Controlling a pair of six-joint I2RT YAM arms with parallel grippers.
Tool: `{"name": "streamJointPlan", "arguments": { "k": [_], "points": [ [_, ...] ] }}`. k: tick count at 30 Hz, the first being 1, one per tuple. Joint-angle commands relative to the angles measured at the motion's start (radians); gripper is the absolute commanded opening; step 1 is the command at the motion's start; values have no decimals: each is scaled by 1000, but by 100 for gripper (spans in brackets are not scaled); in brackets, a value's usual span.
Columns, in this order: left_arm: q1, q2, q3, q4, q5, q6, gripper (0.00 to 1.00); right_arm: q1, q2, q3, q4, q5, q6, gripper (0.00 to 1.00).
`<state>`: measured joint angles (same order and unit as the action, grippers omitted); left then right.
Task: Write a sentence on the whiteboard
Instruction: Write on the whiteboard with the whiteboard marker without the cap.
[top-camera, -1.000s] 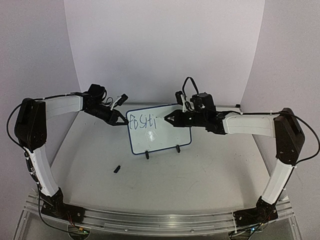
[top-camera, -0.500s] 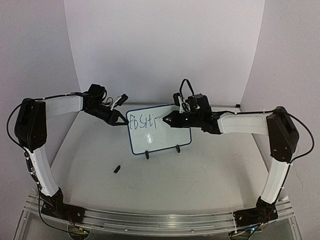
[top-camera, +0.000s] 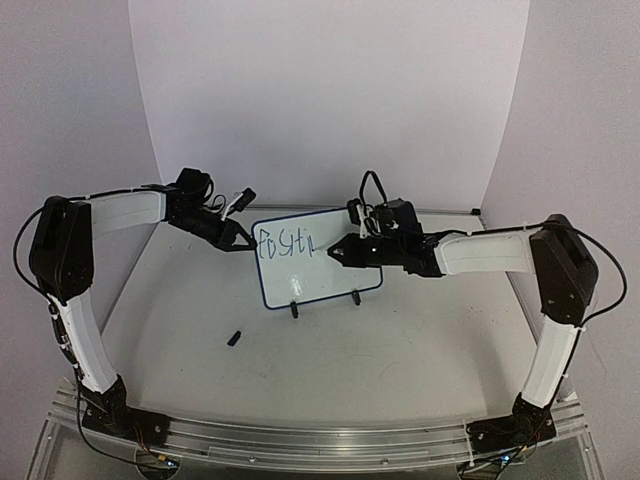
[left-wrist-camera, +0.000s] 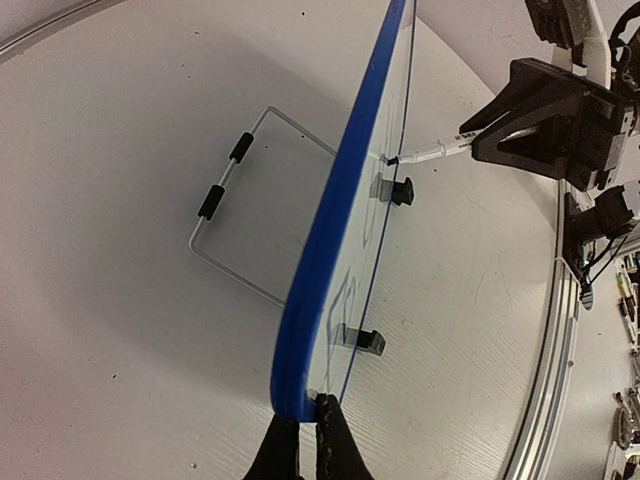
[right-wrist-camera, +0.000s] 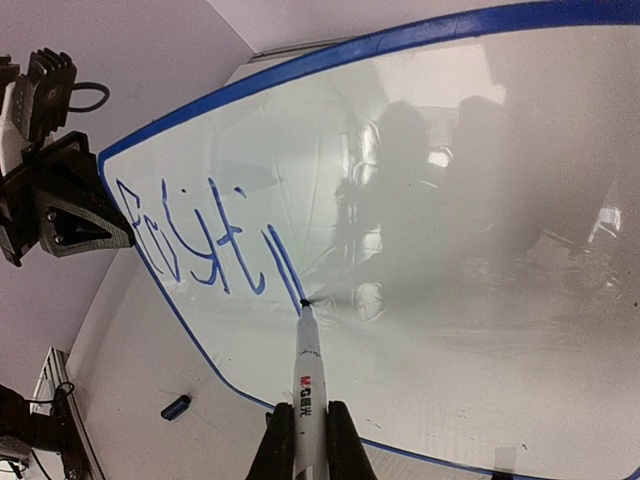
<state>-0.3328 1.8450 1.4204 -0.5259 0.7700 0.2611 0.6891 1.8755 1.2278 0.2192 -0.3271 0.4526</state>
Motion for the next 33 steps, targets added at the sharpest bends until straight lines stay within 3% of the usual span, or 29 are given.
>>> {"name": "streamJointPlan", "arguments": {
  "k": [1, 17, 33],
  "points": [
    [-7, -21, 25, 2, -31, 50, 0, -7, -33, 9, -2, 68, 7, 0],
    [-8, -23, 26, 1, -31, 50, 0, -7, -68, 66, 18, 112, -9, 0],
    [-8, -21, 25, 1, -32, 50, 0, -7, -108, -2, 68, 80, 15, 0]
  ]
}}
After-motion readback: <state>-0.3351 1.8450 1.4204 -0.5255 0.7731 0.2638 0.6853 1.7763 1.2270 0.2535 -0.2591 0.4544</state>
